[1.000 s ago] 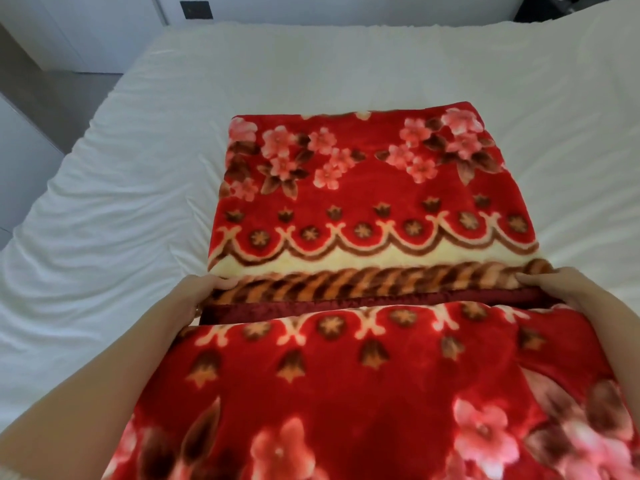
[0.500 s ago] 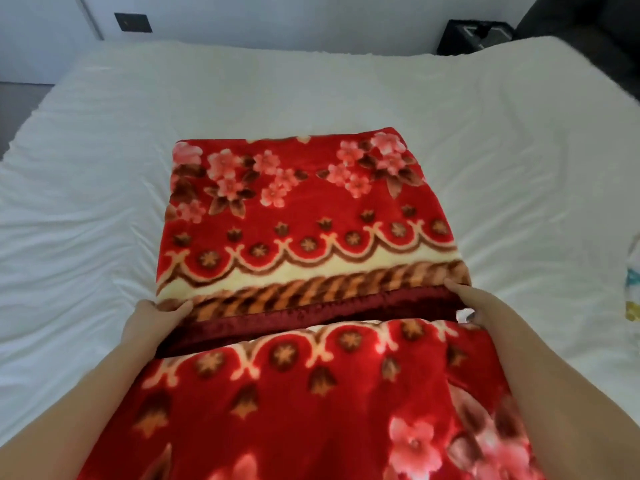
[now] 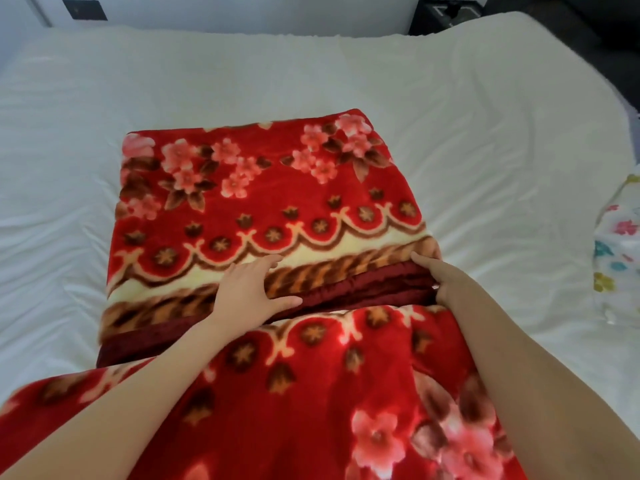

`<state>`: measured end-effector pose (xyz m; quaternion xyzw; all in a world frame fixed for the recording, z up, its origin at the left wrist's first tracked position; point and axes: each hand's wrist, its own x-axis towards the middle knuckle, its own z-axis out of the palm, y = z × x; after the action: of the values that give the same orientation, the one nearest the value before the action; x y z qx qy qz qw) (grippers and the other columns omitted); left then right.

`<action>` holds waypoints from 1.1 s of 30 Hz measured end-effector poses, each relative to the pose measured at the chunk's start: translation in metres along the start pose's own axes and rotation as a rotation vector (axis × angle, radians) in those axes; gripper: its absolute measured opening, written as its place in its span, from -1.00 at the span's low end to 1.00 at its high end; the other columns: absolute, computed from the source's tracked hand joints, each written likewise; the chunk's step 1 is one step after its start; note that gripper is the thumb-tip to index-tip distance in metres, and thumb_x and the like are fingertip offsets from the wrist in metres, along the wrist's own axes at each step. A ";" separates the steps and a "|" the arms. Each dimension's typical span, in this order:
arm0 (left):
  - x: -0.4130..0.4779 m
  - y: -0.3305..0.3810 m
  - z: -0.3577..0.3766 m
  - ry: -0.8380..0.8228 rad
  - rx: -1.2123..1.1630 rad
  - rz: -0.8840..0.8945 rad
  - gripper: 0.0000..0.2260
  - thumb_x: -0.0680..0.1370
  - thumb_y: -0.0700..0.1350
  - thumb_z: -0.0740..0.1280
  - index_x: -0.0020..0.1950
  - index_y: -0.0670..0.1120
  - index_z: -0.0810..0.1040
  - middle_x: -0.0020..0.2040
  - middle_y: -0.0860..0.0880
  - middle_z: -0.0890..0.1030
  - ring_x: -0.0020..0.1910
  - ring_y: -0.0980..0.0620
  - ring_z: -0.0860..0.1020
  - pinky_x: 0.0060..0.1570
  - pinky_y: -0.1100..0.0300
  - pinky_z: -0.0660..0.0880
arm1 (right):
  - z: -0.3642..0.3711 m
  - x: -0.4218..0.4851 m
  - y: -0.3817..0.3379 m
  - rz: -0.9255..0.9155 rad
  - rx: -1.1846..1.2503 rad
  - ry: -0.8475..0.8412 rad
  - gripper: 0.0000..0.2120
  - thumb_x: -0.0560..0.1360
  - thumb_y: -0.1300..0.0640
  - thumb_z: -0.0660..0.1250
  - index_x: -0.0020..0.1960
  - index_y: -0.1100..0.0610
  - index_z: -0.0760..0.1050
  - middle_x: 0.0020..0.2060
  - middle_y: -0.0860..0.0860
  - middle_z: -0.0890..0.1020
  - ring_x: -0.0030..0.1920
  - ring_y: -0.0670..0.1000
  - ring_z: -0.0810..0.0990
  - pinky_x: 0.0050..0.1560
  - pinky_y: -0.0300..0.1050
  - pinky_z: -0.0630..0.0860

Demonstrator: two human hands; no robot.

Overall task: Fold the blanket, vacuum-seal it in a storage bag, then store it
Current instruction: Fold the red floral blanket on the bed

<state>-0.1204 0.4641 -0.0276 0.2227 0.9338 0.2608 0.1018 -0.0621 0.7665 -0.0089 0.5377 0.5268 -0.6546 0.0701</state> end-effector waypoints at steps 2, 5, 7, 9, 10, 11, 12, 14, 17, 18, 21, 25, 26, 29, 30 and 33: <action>0.009 0.013 0.007 -0.004 -0.032 0.018 -0.25 0.32 0.32 0.41 0.41 0.03 0.32 0.27 0.09 0.52 0.28 0.04 0.46 0.35 -0.06 0.28 | 0.004 0.001 -0.002 -0.032 0.087 0.004 -0.82 0.41 0.17 0.46 -0.09 0.23 0.52 -0.50 0.07 0.64 -0.42 0.06 0.62 -0.55 -0.13 0.54; 0.016 0.035 0.009 -0.031 -0.057 0.031 -0.10 0.19 0.46 0.31 0.43 0.07 0.26 0.27 0.12 0.50 0.29 0.07 0.44 0.38 0.02 0.14 | 0.019 -0.009 -0.022 -0.144 0.249 0.118 -0.44 0.12 0.19 0.59 0.07 0.23 0.51 -0.19 0.11 0.66 -0.26 0.06 0.63 -0.38 -0.17 0.51; 0.019 0.051 0.008 0.004 0.003 0.068 -0.01 0.13 0.52 0.24 0.47 0.11 0.16 0.31 0.12 0.47 0.31 0.05 0.42 0.41 -0.05 0.10 | 0.039 -0.034 -0.048 -0.254 0.304 0.138 -0.51 0.18 0.26 0.57 0.06 0.20 0.48 -0.22 0.05 0.60 -0.28 0.00 0.58 -0.38 -0.20 0.47; 0.022 0.063 0.007 0.067 0.105 0.078 0.06 0.15 0.54 0.27 0.52 0.12 0.00 0.37 0.09 0.41 0.35 0.01 0.39 0.43 -0.19 0.07 | 0.059 -0.061 -0.071 -0.318 0.337 0.113 -0.53 0.20 0.28 0.57 0.05 0.17 0.47 -0.26 0.02 0.57 -0.32 -0.05 0.55 -0.40 -0.23 0.45; 0.023 0.068 0.006 0.124 0.152 0.069 0.07 0.17 0.53 0.27 0.53 0.11 -0.07 0.37 0.06 0.41 0.33 0.00 0.39 0.42 -0.23 0.09 | 0.067 -0.070 -0.081 -0.340 0.349 0.116 -0.54 0.21 0.29 0.56 0.04 0.17 0.47 -0.28 0.01 0.56 -0.34 -0.06 0.54 -0.42 -0.25 0.43; 0.025 0.070 0.004 0.195 0.194 0.059 0.08 0.17 0.53 0.27 0.53 0.10 -0.10 0.33 0.03 0.44 0.29 -0.02 0.43 0.40 -0.26 0.13 | 0.073 -0.079 -0.089 -0.360 0.365 0.115 -0.55 0.22 0.30 0.56 0.04 0.18 0.47 -0.28 0.00 0.55 -0.35 -0.07 0.53 -0.44 -0.27 0.42; 0.026 0.071 0.002 0.270 0.228 0.056 0.08 0.18 0.50 0.29 0.53 0.08 -0.09 0.28 0.00 0.48 0.24 -0.04 0.47 0.37 -0.27 0.18 | 0.078 -0.089 -0.098 -0.375 0.377 0.101 -0.56 0.22 0.31 0.55 0.05 0.21 0.49 -0.27 0.01 0.57 -0.35 -0.06 0.54 -0.45 -0.28 0.43; 0.029 0.065 -0.004 0.387 0.263 0.066 0.06 0.20 0.39 0.42 0.51 0.04 -0.02 0.18 -0.07 0.54 0.13 -0.09 0.54 0.29 -0.27 0.27 | 0.084 -0.108 -0.116 -0.393 0.386 0.098 -0.57 0.23 0.33 0.54 0.06 0.23 0.54 -0.21 0.04 0.61 -0.28 -0.01 0.59 -0.35 -0.22 0.51; 0.027 0.051 -0.015 0.510 0.320 0.067 -0.01 0.19 0.11 0.57 0.49 0.00 0.11 0.09 -0.16 0.58 0.00 -0.17 0.59 0.20 -0.23 0.43 | 0.086 -0.129 -0.141 -0.437 0.374 0.114 -0.74 0.27 0.35 0.51 -0.19 0.14 0.47 -0.31 -0.01 0.54 -0.35 -0.05 0.52 -0.39 -0.23 0.45; 0.026 0.045 -0.021 0.523 0.345 0.051 -0.01 0.18 0.06 0.59 0.48 0.00 0.13 0.08 -0.18 0.59 -0.04 -0.18 0.60 0.17 -0.21 0.46 | 0.085 -0.129 -0.146 -0.447 0.377 0.113 -0.73 0.29 0.34 0.50 -0.26 0.12 0.42 -0.35 -0.03 0.51 -0.39 -0.08 0.48 -0.44 -0.26 0.40; 0.015 0.015 -0.039 0.504 0.391 -0.027 -0.05 0.17 0.04 0.59 0.46 -0.01 0.18 -0.02 -0.18 0.59 -0.18 -0.20 0.59 0.00 -0.13 0.53 | 0.083 -0.119 -0.146 -0.411 0.367 0.119 -0.80 0.29 0.34 0.48 -0.23 0.12 0.50 -0.32 -0.03 0.55 -0.31 -0.01 0.54 -0.44 -0.22 0.41; -0.018 -0.041 -0.056 0.310 0.369 -0.252 -0.27 0.27 0.04 0.53 0.38 -0.08 0.36 -0.11 -0.16 0.60 -0.26 -0.21 0.55 -0.24 -0.01 0.50 | 0.073 -0.086 -0.124 -0.282 0.427 0.163 -0.70 0.27 0.31 0.49 -0.03 0.14 0.56 -0.24 0.02 0.58 -0.21 0.05 0.58 -0.26 -0.11 0.50; -0.021 -0.049 -0.066 0.245 0.364 -0.275 -0.33 0.30 0.04 0.50 0.35 -0.09 0.38 -0.08 -0.15 0.61 -0.22 -0.21 0.57 -0.23 0.01 0.50 | 0.072 -0.079 -0.119 -0.267 0.428 0.173 -0.69 0.25 0.32 0.49 -0.05 0.15 0.55 -0.25 0.03 0.57 -0.20 0.06 0.58 -0.20 -0.09 0.51; 0.013 -0.052 -0.122 0.190 0.423 -0.134 -0.42 0.34 0.00 0.46 0.32 -0.14 0.44 -0.05 -0.19 0.59 -0.13 -0.26 0.56 -0.20 -0.03 0.50 | 0.079 -0.060 -0.138 -0.348 0.418 0.046 -0.72 0.15 0.43 0.40 -0.24 0.16 0.46 -0.37 0.10 0.59 -0.22 0.10 0.62 -0.09 -0.05 0.58; 0.040 -0.046 -0.152 0.254 0.463 -0.072 -0.46 0.35 -0.06 0.45 0.29 -0.16 0.46 -0.05 -0.22 0.58 -0.12 -0.28 0.56 -0.20 -0.07 0.50 | 0.083 -0.053 -0.159 -0.424 0.433 0.008 -0.76 0.20 0.46 0.35 -0.27 0.17 0.43 -0.42 0.11 0.60 -0.26 0.10 0.62 -0.16 -0.07 0.60; 0.107 -0.016 -0.262 0.539 0.594 0.081 -0.51 0.36 -0.10 0.44 0.27 -0.15 0.46 -0.04 -0.24 0.57 -0.08 -0.29 0.53 -0.15 -0.09 0.46 | 0.092 -0.062 -0.248 -0.567 0.510 -0.002 -0.60 0.20 0.35 0.43 0.03 0.19 0.55 -0.21 0.04 0.69 -0.23 0.02 0.68 -0.27 -0.06 0.64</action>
<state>-0.3007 0.3864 0.1763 0.2026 0.9523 0.0323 -0.2259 -0.2578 0.7741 0.1795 0.3702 0.4746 -0.7587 -0.2493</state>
